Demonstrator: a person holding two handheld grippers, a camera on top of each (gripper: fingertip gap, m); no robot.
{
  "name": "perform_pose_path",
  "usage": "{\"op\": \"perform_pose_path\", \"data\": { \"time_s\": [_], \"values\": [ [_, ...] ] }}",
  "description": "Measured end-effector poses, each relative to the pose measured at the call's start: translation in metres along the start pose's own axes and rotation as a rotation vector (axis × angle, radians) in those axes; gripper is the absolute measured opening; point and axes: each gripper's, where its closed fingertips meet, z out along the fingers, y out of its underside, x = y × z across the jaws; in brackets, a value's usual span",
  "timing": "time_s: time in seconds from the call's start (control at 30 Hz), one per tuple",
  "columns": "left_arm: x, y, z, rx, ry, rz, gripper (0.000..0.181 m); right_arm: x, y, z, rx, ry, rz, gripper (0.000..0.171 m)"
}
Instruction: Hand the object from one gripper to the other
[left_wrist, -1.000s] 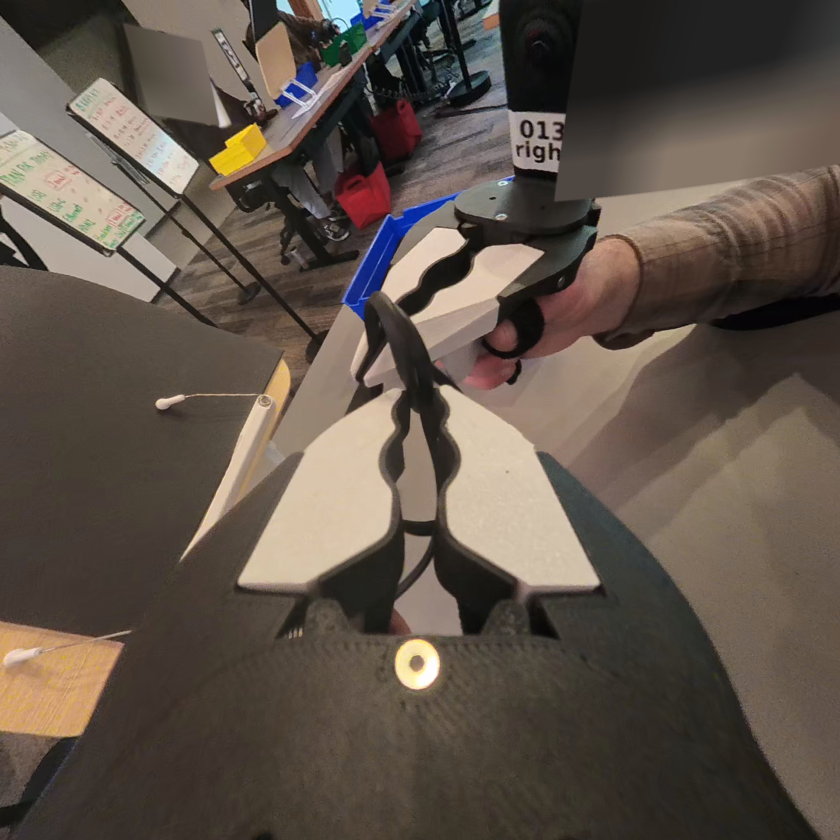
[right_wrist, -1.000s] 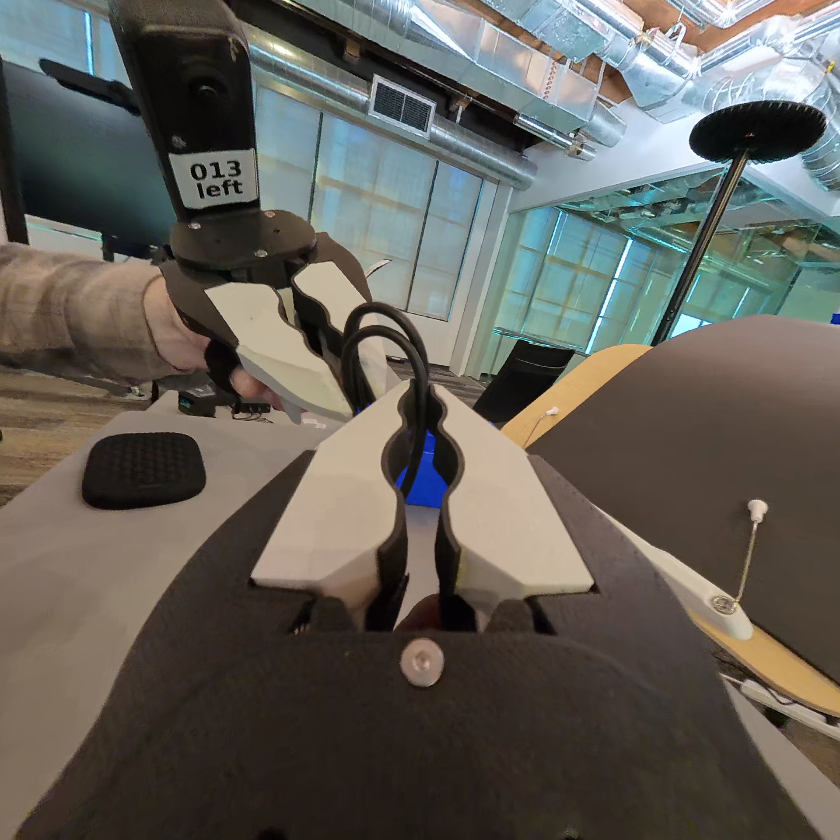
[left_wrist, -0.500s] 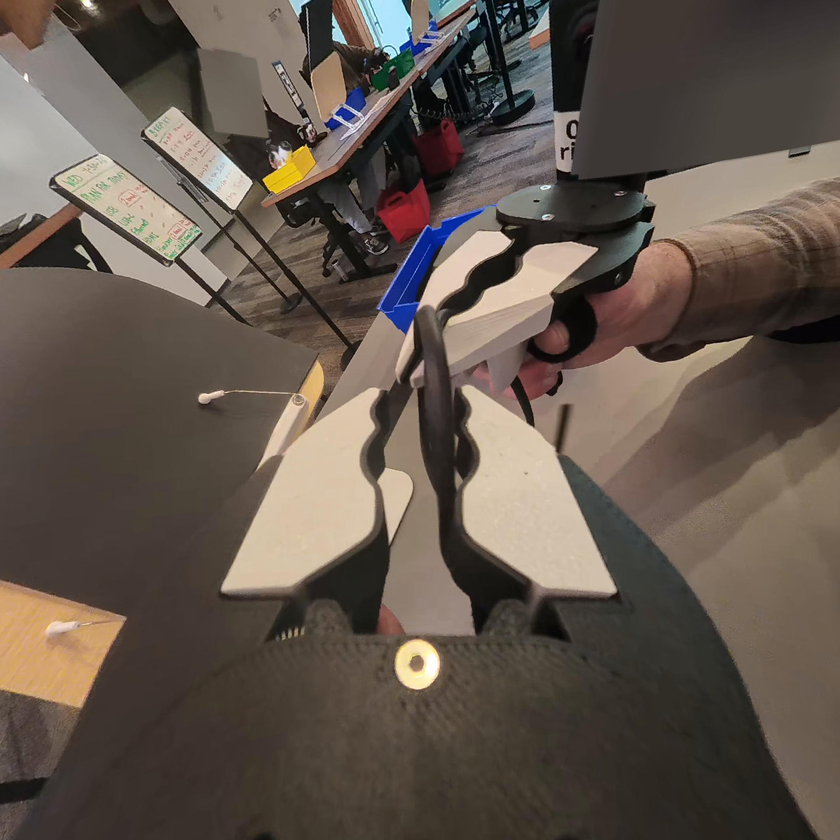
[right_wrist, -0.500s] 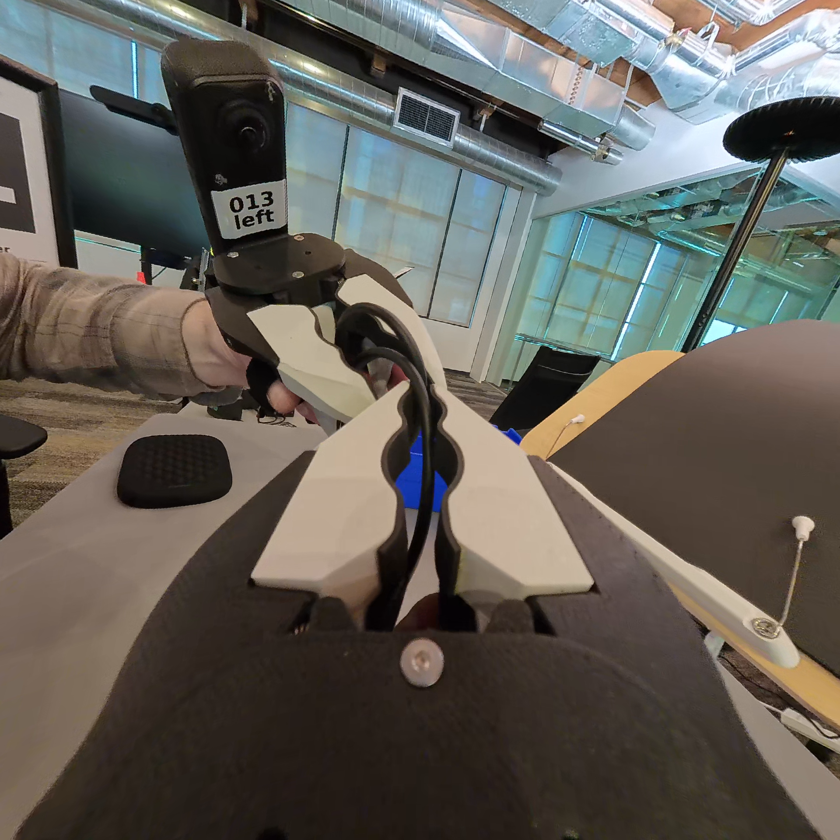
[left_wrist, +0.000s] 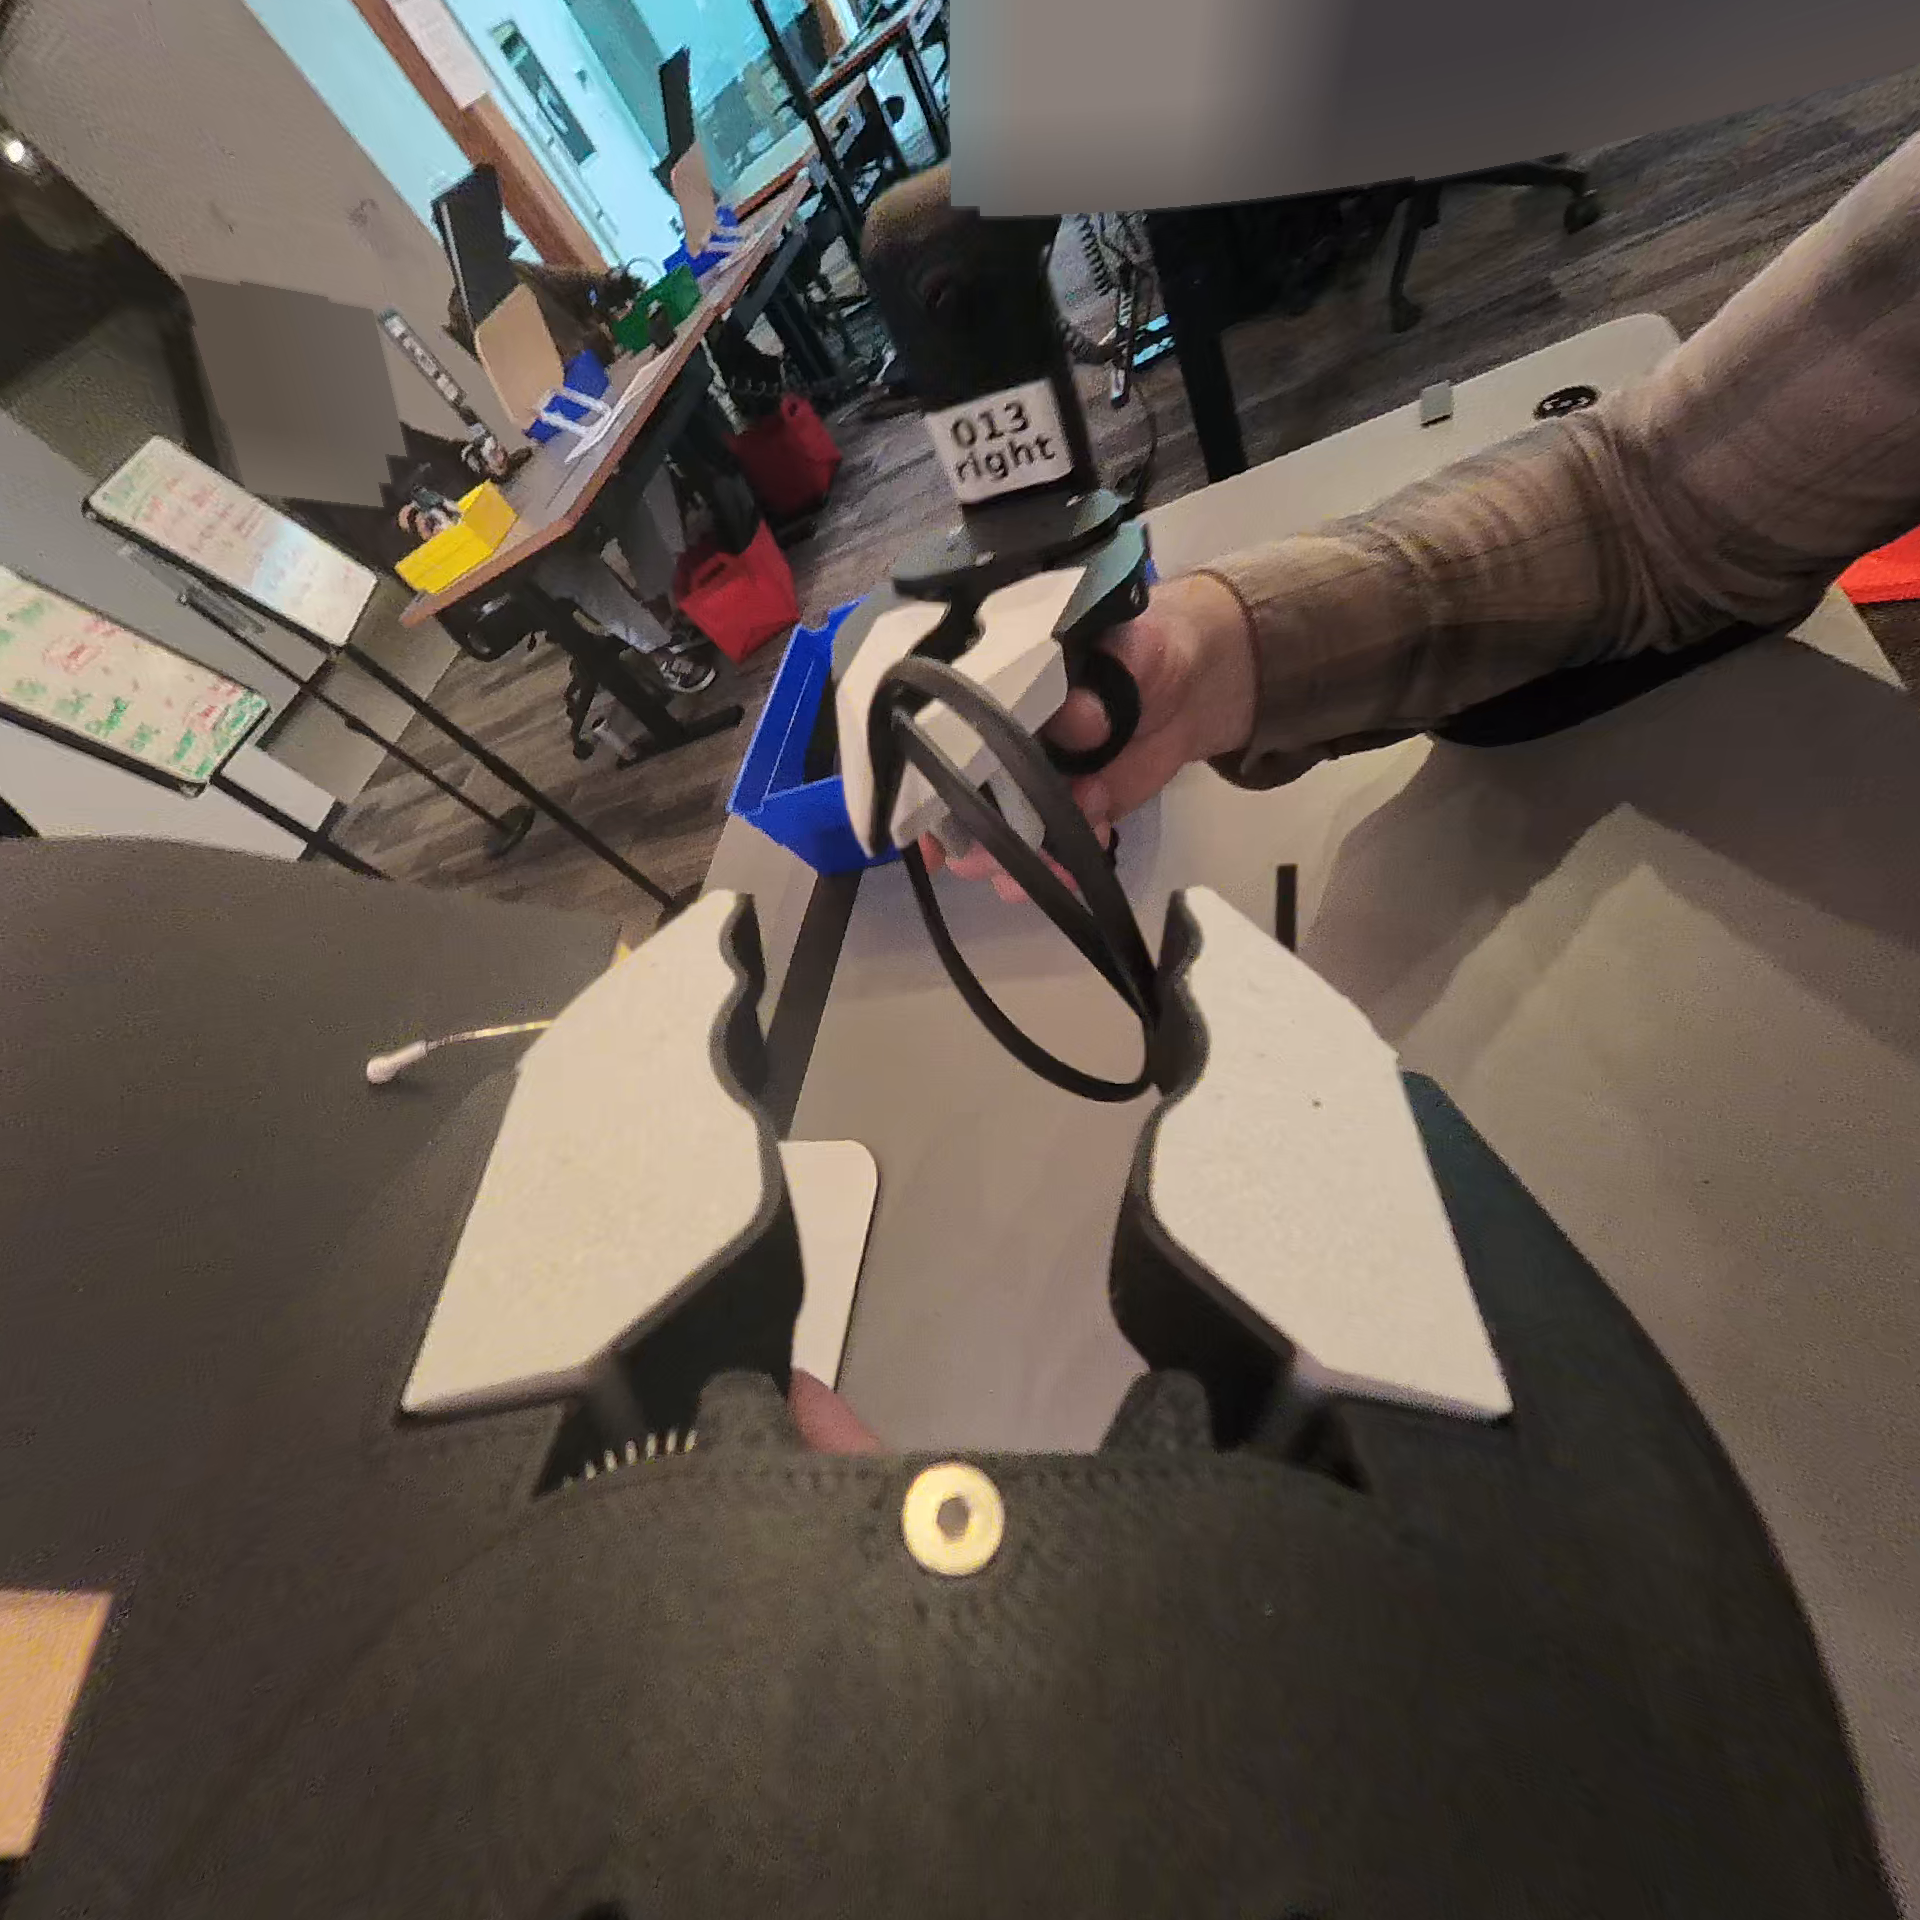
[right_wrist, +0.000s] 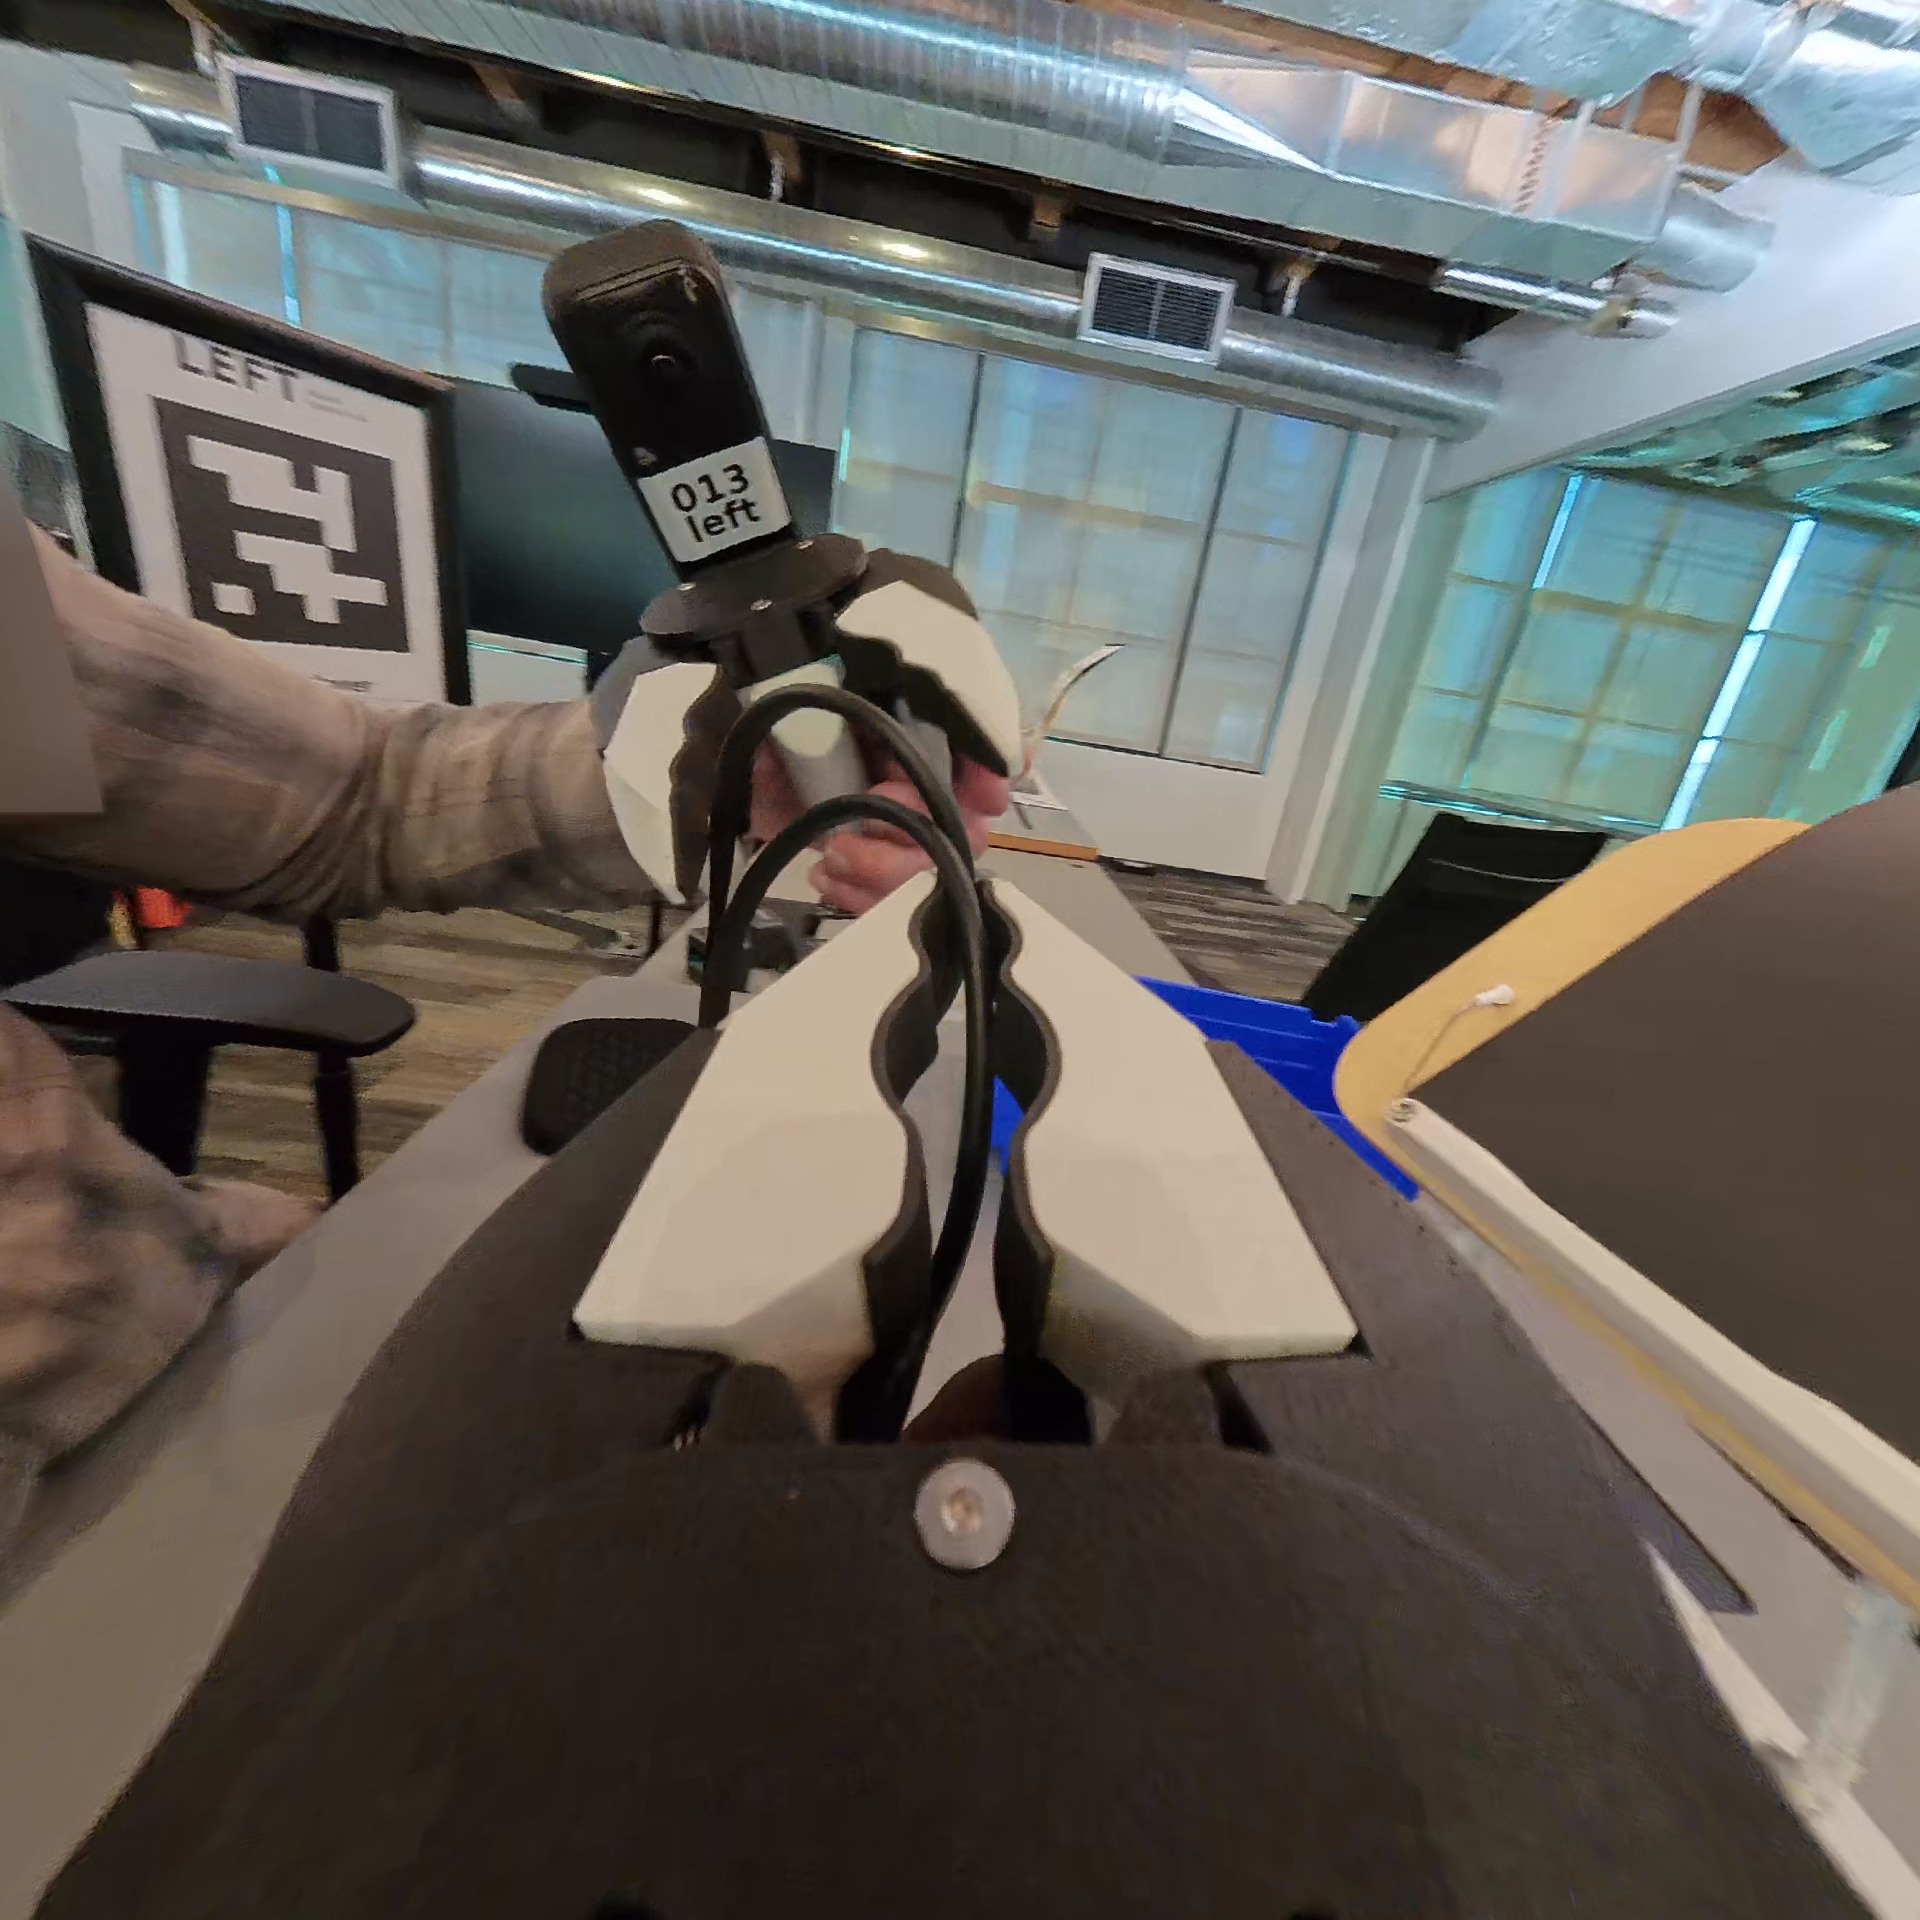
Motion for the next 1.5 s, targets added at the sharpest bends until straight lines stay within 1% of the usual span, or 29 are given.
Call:
{"op": "perform_pose_path", "data": {
  "time_s": [0.07, 0.23, 0.3, 0.37, 0.5, 0.63, 0.7, 0.8, 0.87, 0.9, 0.97, 1.03, 1.1, 1.17, 1.37, 1.5],
  "values": [
    [0.006, -0.006, 0.003, 0.021, 0.026, 0.032, 0.076, -0.007, 0.002, 0.001, 0.0, -0.053, 0.032, 0.0],
    [0.025, -0.007, 0.023, -0.01, 0.119, 0.096, 0.091, -0.025, 0.009, 0.002, -0.007, -0.171, 0.072, 0.0],
    [0.029, -0.005, 0.032, -0.031, 0.136, 0.1, 0.094, -0.031, 0.007, 0.002, 0.015, -0.202, 0.072, 0.0],
    [0.032, -0.002, 0.038, -0.038, 0.16, 0.062, 0.096, -0.033, 0.005, 0.001, 0.029, -0.213, 0.067, 0.0],
    [0.042, 0.011, 0.05, -0.058, 0.252, -0.091, 0.101, -0.037, -0.003, -0.001, 0.067, -0.225, 0.045, 0.0],
    [0.047, 0.02, 0.058, -0.046, 0.295, -0.212, 0.101, -0.038, -0.006, -0.001, 0.07, -0.211, 0.005, 0.0],
    [0.051, 0.023, 0.063, -0.041, 0.308, -0.244, 0.098, -0.038, -0.007, -0.002, 0.072, -0.209, -0.005, 0.0],
    [0.056, 0.027, 0.069, -0.021, 0.318, -0.239, 0.091, -0.04, -0.008, -0.002, 0.072, -0.217, -0.012, 0.0],
    [0.058, 0.028, 0.074, -0.011, 0.321, -0.232, 0.082, -0.041, -0.008, -0.002, 0.069, -0.213, -0.021, 0.0],
    [0.058, 0.029, 0.075, -0.009, 0.32, -0.223, 0.073, -0.041, -0.008, -0.002, 0.068, -0.211, -0.026, 0.0],
    [0.06, 0.031, 0.077, -0.002, 0.324, -0.212, 0.048, -0.039, -0.01, -0.002, 0.068, -0.197, -0.039, 0.0],
    [0.06, 0.036, 0.079, -0.022, 0.308, -0.186, 0.034, -0.036, -0.012, -0.004, 0.073, -0.181, -0.049, 0.0],
    [0.056, 0.041, 0.079, -0.035, 0.281, -0.164, 0.013, -0.033, -0.015, -0.006, 0.077, -0.169, -0.06, 0.0],
    [0.053, 0.042, 0.078, -0.032, 0.265, -0.158, 0.001, -0.03, -0.017, -0.007, 0.075, -0.154, -0.073, 0.0],
    [0.042, 0.048, 0.078, -0.076, 0.175, -0.073, 0.001, -0.026, -0.016, -0.008, 0.051, -0.115, -0.118, 0.0],
    [0.029, 0.057, 0.078, -0.146, 0.064, 0.038, 0.001, -0.018, -0.013, -0.008, 0.005, -0.061, -0.187, 0.0]
  ]
}}
